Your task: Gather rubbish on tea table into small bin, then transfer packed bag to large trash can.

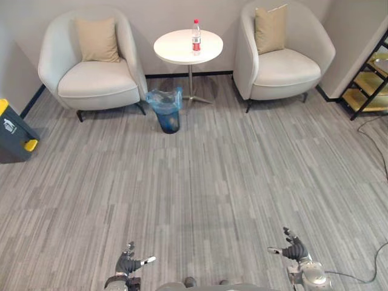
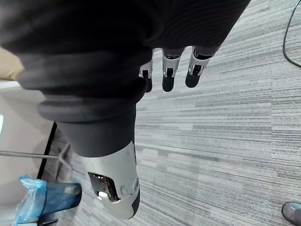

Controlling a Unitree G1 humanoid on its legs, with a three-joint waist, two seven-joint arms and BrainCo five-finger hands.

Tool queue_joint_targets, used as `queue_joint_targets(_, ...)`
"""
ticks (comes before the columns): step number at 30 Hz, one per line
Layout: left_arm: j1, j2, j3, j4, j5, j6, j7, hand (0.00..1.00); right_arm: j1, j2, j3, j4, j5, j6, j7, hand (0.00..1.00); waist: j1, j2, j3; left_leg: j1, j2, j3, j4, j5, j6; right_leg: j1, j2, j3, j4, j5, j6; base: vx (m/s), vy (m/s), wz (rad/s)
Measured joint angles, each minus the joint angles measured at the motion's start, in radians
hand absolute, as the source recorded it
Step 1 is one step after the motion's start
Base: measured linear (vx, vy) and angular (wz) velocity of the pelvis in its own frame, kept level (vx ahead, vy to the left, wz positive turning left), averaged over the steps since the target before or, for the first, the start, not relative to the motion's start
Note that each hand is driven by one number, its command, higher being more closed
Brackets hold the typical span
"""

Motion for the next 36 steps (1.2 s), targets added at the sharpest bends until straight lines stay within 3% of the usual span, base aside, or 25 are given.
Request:
queue_joint_targets(18, -0.001, -0.016, 0.002, 0.014, 0.018, 0.003, 0.005, 0.00, -0.044, 0.023, -0.019, 0.045, 0.023, 0.022, -0.027, 0.00, 0.000, 0.009, -0.009, -0.032, 0.007, 0.011, -0.020, -0.008, 0.009, -0.029, 0.012, 0.010, -0.037, 0.014, -0.019, 0.02, -0.005, -0.02)
queue_joint_targets(22, 0.001, -0.038, 0.002, -0.032, 0.015, 0.004, 0.010, 0.00, -0.084, 0.033, -0.019, 0.044, 0.046, 0.022, -0.046, 0.00, 0.008, 0.013, -0.003, -0.087, 0.013, 0.036, 0.041, -0.062, 0.020, -0.067, 0.013, 0.033, -0.013, -0.002, -0.003, 0.08, 0.010, -0.19)
queue_joint_targets(24, 0.003, -0.046, 0.001, -0.061, 0.013, 0.006, 0.013, 0.00, -0.106, 0.035, -0.019, 0.038, 0.050, 0.022, -0.053, 0.00, 0.008, 0.015, 0.009, -0.124, 0.014, 0.050, 0.116, -0.122, 0.029, -0.124, 0.006, 0.044, 0.096, -0.066, 0.013, 0.08, 0.034, -0.19)
queue_joint_targets(26, 0.005, -0.044, 0.000, -0.099, 0.003, 0.007, 0.015, 0.00, -0.113, 0.043, -0.018, 0.036, 0.051, 0.023, -0.059, 0.00, 0.010, 0.011, 0.021, -0.157, 0.013, 0.059, 0.212, -0.214, 0.051, -0.232, -0.018, 0.030, 0.335, -0.156, 0.085, 0.09, 0.048, -0.23)
queue_joint_targets(27, 0.005, -0.041, -0.001, -0.103, -0.005, 0.008, 0.017, 0.00, -0.115, 0.048, -0.017, 0.034, 0.051, 0.023, -0.061, 0.00, 0.008, 0.012, 0.025, -0.155, 0.013, 0.059, 0.222, -0.227, 0.052, -0.270, -0.026, 0.017, 0.419, -0.161, 0.094, 0.13, 0.032, -0.13)
queue_joint_targets(28, 0.000, -0.028, -0.006, -0.115, -0.006, 0.008, 0.024, 0.00, -0.106, 0.060, -0.015, 0.018, 0.052, 0.024, -0.064, 0.00, 0.004, 0.007, 0.040, -0.141, 0.013, 0.057, 0.237, -0.253, 0.064, -0.346, -0.050, -0.017, 0.582, -0.180, 0.097, 0.18, 0.016, -0.08)
queue_joint_targets(29, -0.008, -0.017, -0.013, -0.123, -0.010, 0.008, 0.026, 0.00, -0.097, 0.068, -0.012, 0.011, 0.053, 0.026, -0.064, 0.00, 0.003, 0.000, 0.052, -0.121, 0.014, 0.058, 0.242, -0.271, 0.064, -0.383, -0.068, -0.045, 0.640, -0.199, 0.090, 0.32, 0.022, -0.09)
queue_joint_targets(31, -0.018, 0.003, -0.024, -0.131, -0.022, 0.009, 0.029, 0.00, -0.092, 0.067, -0.001, 0.006, 0.063, 0.028, -0.064, 0.00, 0.003, 0.003, 0.075, -0.078, 0.032, 0.053, 0.247, -0.313, 0.064, -0.465, -0.093, -0.098, 0.635, -0.213, 0.074, 0.44, -0.004, -0.03)
queue_joint_targets(33, -0.053, 0.002, -0.023, -0.131, -0.030, 0.009, 0.034, 0.00, -0.097, 0.053, 0.000, 0.000, 0.075, 0.028, -0.064, 0.00, -0.017, 0.029, 0.107, -0.030, 0.075, 0.028, 0.244, -0.333, 0.043, -0.521, -0.091, -0.148, 0.553, -0.201, 0.077, 0.51, -0.054, 0.41)
queue_joint_targets(34, -0.082, -0.001, -0.023, -0.131, -0.035, 0.009, 0.037, 0.00, -0.099, 0.042, 0.000, -0.001, 0.083, 0.028, -0.065, 0.00, -0.036, 0.038, 0.116, 0.010, 0.109, -0.012, 0.212, -0.338, 0.034, -0.561, -0.087, -0.170, 0.471, -0.161, 0.078, 0.63, -0.124, 0.87)
queue_joint_targets(35, -0.103, 0.000, -0.025, -0.130, -0.034, 0.007, 0.044, 0.00, -0.098, 0.035, 0.000, -0.006, 0.083, 0.028, -0.065, 0.00, -0.054, 0.043, 0.121, 0.053, 0.138, -0.034, 0.176, -0.331, 0.008, -0.591, -0.078, -0.177, 0.365, -0.077, 0.068, 0.66, -0.154, 0.87)
queue_joint_targets(36, -0.112, 0.003, -0.027, -0.130, -0.034, 0.006, 0.045, 0.00, -0.092, 0.034, 0.000, -0.013, 0.083, 0.029, -0.065, 0.00, -0.054, 0.042, 0.121, 0.066, 0.142, -0.044, 0.179, -0.330, -0.013, -0.602, -0.079, -0.170, 0.318, -0.024, 0.059, 0.73, -0.223, 0.79)
